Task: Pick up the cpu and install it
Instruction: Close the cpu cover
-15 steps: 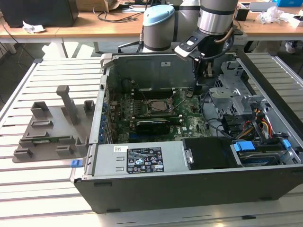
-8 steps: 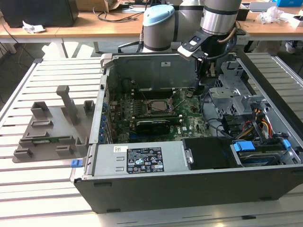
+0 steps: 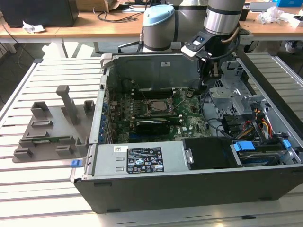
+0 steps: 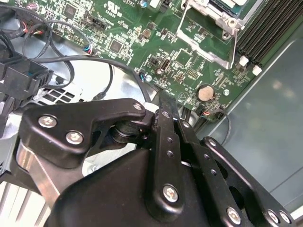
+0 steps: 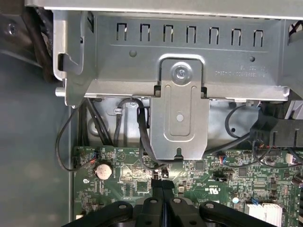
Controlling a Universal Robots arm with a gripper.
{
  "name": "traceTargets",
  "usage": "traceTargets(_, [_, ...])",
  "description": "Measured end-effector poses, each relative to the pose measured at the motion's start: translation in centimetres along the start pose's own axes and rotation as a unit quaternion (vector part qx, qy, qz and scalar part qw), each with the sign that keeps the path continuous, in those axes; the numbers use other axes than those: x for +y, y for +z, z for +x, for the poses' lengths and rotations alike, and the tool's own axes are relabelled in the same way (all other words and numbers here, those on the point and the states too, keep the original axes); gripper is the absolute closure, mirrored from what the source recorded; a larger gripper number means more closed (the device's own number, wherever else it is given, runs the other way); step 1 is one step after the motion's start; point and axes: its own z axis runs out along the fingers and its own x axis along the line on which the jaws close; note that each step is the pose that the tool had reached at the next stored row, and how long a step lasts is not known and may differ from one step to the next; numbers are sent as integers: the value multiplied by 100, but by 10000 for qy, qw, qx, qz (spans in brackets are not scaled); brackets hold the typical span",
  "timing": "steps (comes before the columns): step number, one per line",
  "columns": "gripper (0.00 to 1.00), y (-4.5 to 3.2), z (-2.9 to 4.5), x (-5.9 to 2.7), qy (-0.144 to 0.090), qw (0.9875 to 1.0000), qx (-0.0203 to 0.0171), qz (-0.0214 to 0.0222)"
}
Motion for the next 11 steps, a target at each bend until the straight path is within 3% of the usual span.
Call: traceTargets(11, [89,23,1,119,0,10000,0,4])
